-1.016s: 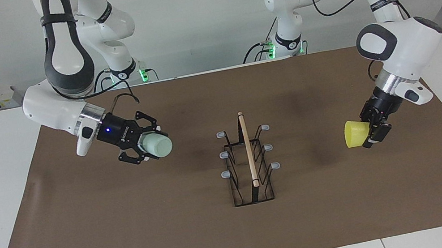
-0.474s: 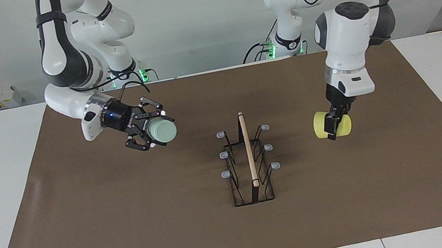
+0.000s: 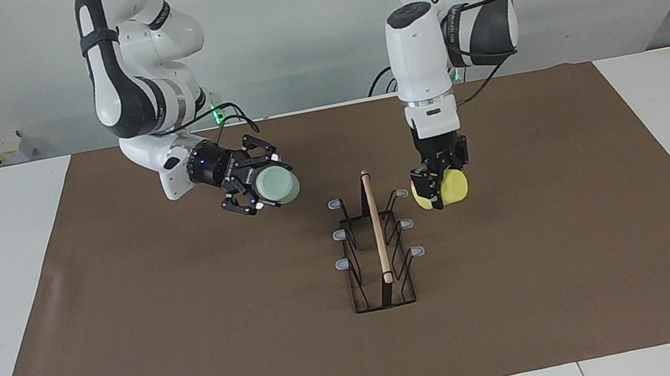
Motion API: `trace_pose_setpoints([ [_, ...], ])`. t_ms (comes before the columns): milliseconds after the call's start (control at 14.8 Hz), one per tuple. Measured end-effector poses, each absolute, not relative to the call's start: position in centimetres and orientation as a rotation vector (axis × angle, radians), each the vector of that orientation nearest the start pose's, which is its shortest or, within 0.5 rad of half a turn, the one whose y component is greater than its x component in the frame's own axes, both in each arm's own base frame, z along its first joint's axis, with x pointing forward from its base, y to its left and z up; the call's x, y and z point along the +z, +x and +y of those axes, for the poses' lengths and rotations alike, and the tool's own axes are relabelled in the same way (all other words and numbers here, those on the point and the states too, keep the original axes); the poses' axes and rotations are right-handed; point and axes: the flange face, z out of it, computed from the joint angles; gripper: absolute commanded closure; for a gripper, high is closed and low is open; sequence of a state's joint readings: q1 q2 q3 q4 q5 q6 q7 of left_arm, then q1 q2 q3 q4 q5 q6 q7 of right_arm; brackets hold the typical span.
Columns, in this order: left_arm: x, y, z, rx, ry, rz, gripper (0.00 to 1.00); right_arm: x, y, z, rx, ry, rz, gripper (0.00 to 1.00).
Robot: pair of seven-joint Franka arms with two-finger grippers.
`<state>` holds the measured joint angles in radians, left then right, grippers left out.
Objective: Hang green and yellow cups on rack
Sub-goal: 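Move both held cups onto the rack pegs from either side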
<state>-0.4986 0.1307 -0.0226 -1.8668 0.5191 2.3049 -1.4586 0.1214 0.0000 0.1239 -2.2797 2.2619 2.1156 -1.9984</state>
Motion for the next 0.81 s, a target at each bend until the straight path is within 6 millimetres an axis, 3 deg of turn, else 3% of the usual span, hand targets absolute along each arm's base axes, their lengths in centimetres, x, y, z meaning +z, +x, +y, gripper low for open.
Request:
trace_pose_setpoints([
  [203,47.1,52.1,-32.6,-0.919,-2.832,-0.9,1.0,38.4,51.4,17.4,-1.345,-1.526,-0.361,1.0],
  [542,45.1,48.4,-34.5,-0.989,-2.75,-0.798,1.0,37.3,51.3,18.0,-1.375,-1.408,-0.323,1.0],
  [813,43.5,46.8,-35.6,-1.091,-2.688,-0.831,1.0,33.3,51.4,18.8,-1.394,-1.326,-0.324,1.0],
])
